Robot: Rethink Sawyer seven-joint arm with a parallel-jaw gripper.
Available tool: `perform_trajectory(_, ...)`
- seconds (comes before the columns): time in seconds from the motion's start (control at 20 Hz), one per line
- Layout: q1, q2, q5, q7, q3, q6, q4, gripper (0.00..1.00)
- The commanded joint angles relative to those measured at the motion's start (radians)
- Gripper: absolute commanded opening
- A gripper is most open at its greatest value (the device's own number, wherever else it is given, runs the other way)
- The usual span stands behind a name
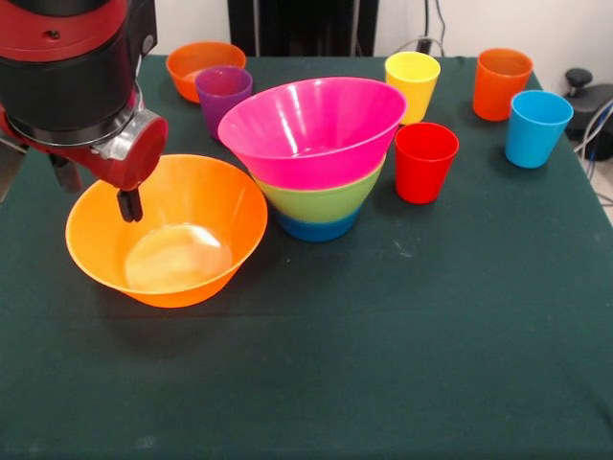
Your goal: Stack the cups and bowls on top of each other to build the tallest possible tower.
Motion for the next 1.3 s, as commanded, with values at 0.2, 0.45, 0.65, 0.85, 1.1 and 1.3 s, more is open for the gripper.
perform_trajectory(0.2,0.007,0.076,-0.056,-0.368,0.072,0.172,-0.094,1.0)
perform_trajectory(0.45,0.009,0.083,-0.053,-0.383,0.061,0.194,-0.12,1.0)
perform_trajectory(0.65,0.003,0.079,-0.042,-0.391,0.05,0.181,-0.104,1.0)
perform_trajectory(0.85,-0.006,0.055,-0.03,-0.396,0.033,0.143,-0.05,1.0)
perform_trajectory(1.1,-0.018,-0.058,0.002,-0.386,-0.012,0.028,0.163,1.0)
perform_trajectory(1.3,-0.027,-0.094,0.012,-0.371,-0.016,-0.014,0.248,1.0)
